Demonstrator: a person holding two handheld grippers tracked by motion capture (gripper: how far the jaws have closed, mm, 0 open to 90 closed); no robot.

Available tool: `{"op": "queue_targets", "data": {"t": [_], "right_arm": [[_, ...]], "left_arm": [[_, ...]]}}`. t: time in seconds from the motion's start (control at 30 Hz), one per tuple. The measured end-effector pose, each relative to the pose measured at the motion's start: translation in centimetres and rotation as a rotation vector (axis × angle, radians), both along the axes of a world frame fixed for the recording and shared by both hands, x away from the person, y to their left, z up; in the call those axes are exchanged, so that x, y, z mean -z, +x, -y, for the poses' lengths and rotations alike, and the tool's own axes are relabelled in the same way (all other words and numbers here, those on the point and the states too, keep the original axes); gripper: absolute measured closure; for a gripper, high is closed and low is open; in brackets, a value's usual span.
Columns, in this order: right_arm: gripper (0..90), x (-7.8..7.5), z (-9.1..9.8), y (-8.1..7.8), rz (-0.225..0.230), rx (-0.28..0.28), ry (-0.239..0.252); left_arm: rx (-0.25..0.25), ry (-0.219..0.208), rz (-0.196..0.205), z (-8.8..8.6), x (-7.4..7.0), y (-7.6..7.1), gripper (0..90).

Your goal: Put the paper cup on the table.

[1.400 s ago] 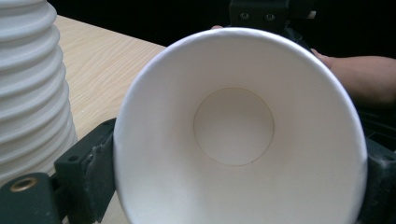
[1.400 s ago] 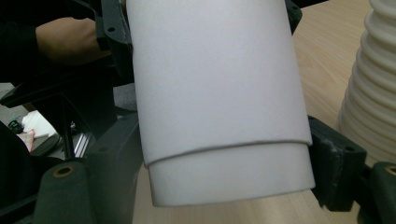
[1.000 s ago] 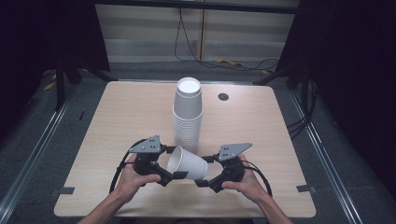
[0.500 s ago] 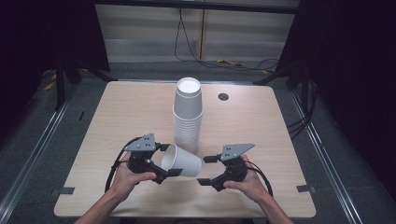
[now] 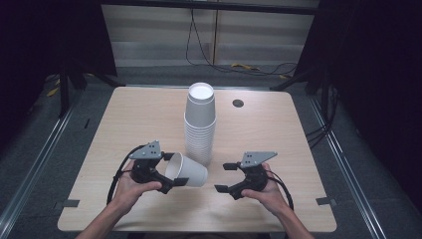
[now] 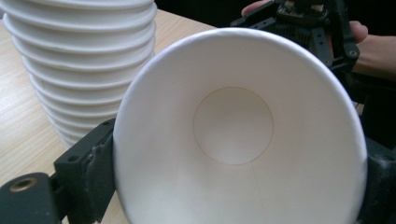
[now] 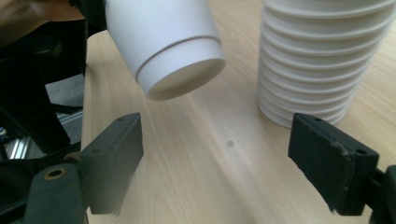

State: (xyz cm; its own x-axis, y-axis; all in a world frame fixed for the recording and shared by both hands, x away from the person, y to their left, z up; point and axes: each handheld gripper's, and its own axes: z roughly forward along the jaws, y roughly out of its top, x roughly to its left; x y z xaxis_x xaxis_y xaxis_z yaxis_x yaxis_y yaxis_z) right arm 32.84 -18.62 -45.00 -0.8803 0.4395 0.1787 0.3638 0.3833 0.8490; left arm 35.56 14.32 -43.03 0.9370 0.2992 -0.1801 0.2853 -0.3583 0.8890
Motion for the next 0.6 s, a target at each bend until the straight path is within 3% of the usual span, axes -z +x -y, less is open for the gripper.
{"op": "queue_targets", "data": {"t": [0.07, 0.2, 0.37, 0.6], "right_arm": [[17.9, 0.0, 0.1, 0.1, 0.002, 0.006, 0.001], [16.9, 0.1, 0.4, 0.3, -0.023, 0.022, -0.011], [16.9, 0.2, 0.8, 0.5, -0.039, 0.042, -0.007], [17.9, -0.3, 1.9, 0.9, -0.034, 0.073, 0.005]], "left_arm": [[-0.004, 0.008, -0.004, -0.1, 0.0, 0.0, 8.5], [-0.015, 0.073, 0.006, -0.4, -0.3, 0.1, 8.5], [-0.010, 0.098, -0.011, -0.7, -0.6, 0.2, 8.6], [-0.053, 0.153, -0.027, -1.4, -0.2, 0.6, 8.6]]}}
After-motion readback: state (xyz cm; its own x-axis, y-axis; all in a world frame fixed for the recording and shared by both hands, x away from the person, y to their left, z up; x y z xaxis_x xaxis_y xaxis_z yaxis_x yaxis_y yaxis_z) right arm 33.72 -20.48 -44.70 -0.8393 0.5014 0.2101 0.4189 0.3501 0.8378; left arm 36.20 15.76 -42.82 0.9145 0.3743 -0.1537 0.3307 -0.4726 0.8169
